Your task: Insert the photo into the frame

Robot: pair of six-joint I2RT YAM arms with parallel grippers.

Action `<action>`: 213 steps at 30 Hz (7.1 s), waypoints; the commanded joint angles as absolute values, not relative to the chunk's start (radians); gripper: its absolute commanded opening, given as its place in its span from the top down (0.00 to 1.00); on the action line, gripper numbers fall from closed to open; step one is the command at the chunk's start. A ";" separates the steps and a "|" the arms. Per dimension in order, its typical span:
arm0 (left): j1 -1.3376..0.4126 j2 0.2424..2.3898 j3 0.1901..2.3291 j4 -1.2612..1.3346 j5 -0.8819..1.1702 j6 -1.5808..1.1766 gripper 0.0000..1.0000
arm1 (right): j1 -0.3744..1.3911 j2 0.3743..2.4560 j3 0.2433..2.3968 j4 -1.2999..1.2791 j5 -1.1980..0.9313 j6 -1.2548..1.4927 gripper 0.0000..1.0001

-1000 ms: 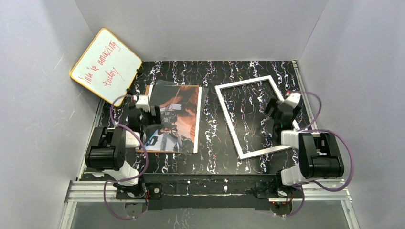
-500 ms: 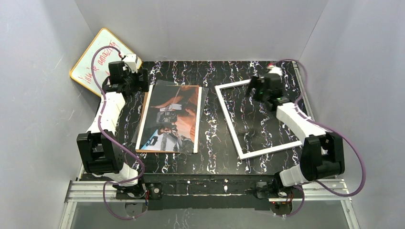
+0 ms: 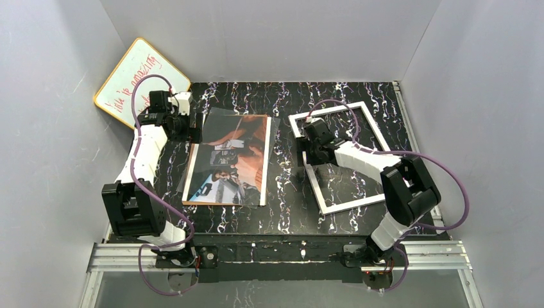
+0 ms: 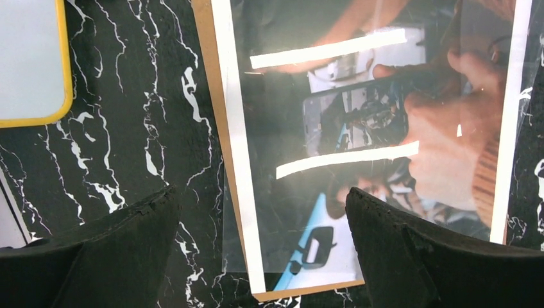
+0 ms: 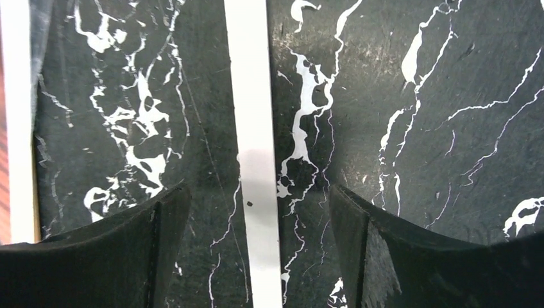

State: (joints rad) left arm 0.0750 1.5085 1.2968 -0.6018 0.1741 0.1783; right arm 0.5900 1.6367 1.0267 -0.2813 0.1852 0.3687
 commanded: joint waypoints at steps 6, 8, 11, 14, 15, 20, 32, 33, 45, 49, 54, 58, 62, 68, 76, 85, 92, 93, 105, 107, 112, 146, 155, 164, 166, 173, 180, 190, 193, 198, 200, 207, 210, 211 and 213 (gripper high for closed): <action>0.077 1.474 1.309 -0.736 0.233 0.216 0.02 | 0.663 1.770 1.074 -0.333 0.353 0.350 0.34; 0.077 1.476 1.305 -0.743 0.237 0.221 0.02 | 0.672 1.784 1.075 -0.333 0.360 0.357 0.40; 0.076 1.483 1.299 -0.753 0.248 0.222 0.02 | 0.684 1.794 1.079 -0.337 0.374 0.378 0.54; 0.075 1.489 1.296 -0.763 0.273 0.222 0.02 | 0.695 1.798 1.103 -0.356 0.381 0.407 0.81; 0.074 1.491 1.295 -0.766 0.285 0.219 0.02 | 0.699 1.797 1.119 -0.366 0.381 0.417 0.87; 0.058 1.499 1.288 -0.771 0.331 0.205 0.02 | 0.723 1.784 1.275 -0.468 0.362 0.454 0.97; 0.039 1.506 1.365 -0.800 0.384 0.162 0.02 | 0.732 1.703 1.648 -0.593 0.112 0.667 0.99; 0.039 1.511 1.378 -0.804 0.386 0.160 0.02 | 0.732 1.698 1.673 -0.590 0.086 0.687 0.99; 0.014 1.537 1.478 -0.809 0.442 0.097 0.02 | 0.732 1.578 1.742 -0.372 -0.110 0.963 0.99; -0.002 1.542 1.499 -0.795 0.450 0.065 0.02 | 0.728 1.543 1.672 -0.242 -0.170 1.028 0.99; -0.034 1.529 1.495 -0.749 0.454 0.013 0.02 | 0.708 1.530 1.564 -0.065 -0.293 1.135 0.99; -0.060 1.519 1.493 -0.708 0.449 -0.028 0.02 | 0.678 1.509 1.477 0.049 -0.344 1.202 0.99; -0.106 1.521 1.499 -0.674 0.413 -0.056 0.02 | 0.636 1.475 1.337 0.193 -0.402 1.294 0.99; -0.212 1.542 1.528 -0.589 0.331 -0.131 0.02 | 0.581 1.439 1.242 0.254 -0.451 1.353 0.98; -0.351 1.649 1.707 -0.537 0.207 -0.166 0.02 | 0.515 1.419 1.309 -0.021 -0.486 1.214 0.34; -0.483 1.755 1.837 -0.547 0.114 -0.143 0.02 | 0.471 1.401 1.437 -0.369 -0.463 0.964 0.12; -0.532 1.802 1.890 -0.548 0.082 -0.135 0.02 | 0.420 1.362 1.487 -0.494 -0.449 0.861 0.05; -0.536 1.809 1.898 -0.550 0.079 -0.135 0.02 | 0.420 1.362 1.506 -0.527 -0.429 0.834 0.05; -0.565 1.850 1.882 -0.576 0.044 -0.105 0.02 | 0.419 1.433 1.742 -0.857 -0.179 0.556 0.36; -0.565 1.845 1.838 -0.575 0.029 -0.085 0.02 | 0.419 1.436 1.751 -0.879 -0.154 0.536 0.38; -0.564 1.835 1.657 -0.552 -0.070 -0.008 0.02 | 0.413 1.443 1.734 -0.920 -0.125 0.509 0.46; -0.592 1.836 1.419 -0.459 -0.167 0.169 0.02 | 0.382 1.457 1.270 -0.991 0.576 0.241 0.84; -0.592 1.808 1.413 -0.499 -0.173 0.201 0.02 | 0.365 1.618 1.181 -0.893 0.739 0.210 0.97; -0.589 1.767 1.432 -0.541 -0.178 0.222 0.02 | 0.351 1.777 1.192 -0.863 0.858 0.259 0.98; -0.589 1.759 1.429 -0.543 -0.176 0.225 0.02 | 0.349 1.793 1.182 -0.839 0.892 0.246 0.96; -0.581 1.730 1.409 -0.554 -0.169 0.235 0.02 | 0.322 1.871 1.200 -0.818 0.924 0.267 0.76; -0.561 1.699 1.417 -0.578 -0.157 0.247 0.02 | 0.314 1.898 1.217 -0.800 0.897 0.300 0.47; -0.545 1.689 1.446 -0.632 -0.124 0.249 0.02 | 0.268 1.842 1.227 -0.752 0.792 0.339 0.15; -0.534 1.689 1.476 -0.664 -0.096 0.248 0.02 | 0.228 1.791 1.240 -0.703 0.681 0.322 0.13; -0.519 1.684 1.526 -0.705 -0.080 0.255 0.02 | 0.141 1.720 1.260 -0.609 0.422 0.279 0.11; -0.512 1.683 1.547 -0.723 -0.077 0.253 0.02 | 0.124 1.726 1.290 -0.611 0.357 0.268 0.10; -0.411 1.713 1.650 -0.790 -0.003 0.227 0.02 | 0.154 1.685 1.365 -0.591 0.178 0.403 0.15; -0.348 1.728 1.684 -0.818 0.015 0.230 0.02 | 0.320 1.671 1.353 -0.507 0.163 0.469 0.12; -0.324 1.728 1.689 -0.829 0.037 0.232 0.02 | 0.377 1.686 1.365 -0.496 0.164 0.483 0.11; -0.273 1.721 1.684 -0.850 0.063 0.242 0.02 | 0.483 1.729 1.397 -0.469 0.174 0.498 0.09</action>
State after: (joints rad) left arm -0.3538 1.7432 1.6592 -0.7593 -0.0071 0.2356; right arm 0.2855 1.7168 1.3354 -0.5629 0.2440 0.4210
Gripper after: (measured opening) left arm 0.981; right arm 0.898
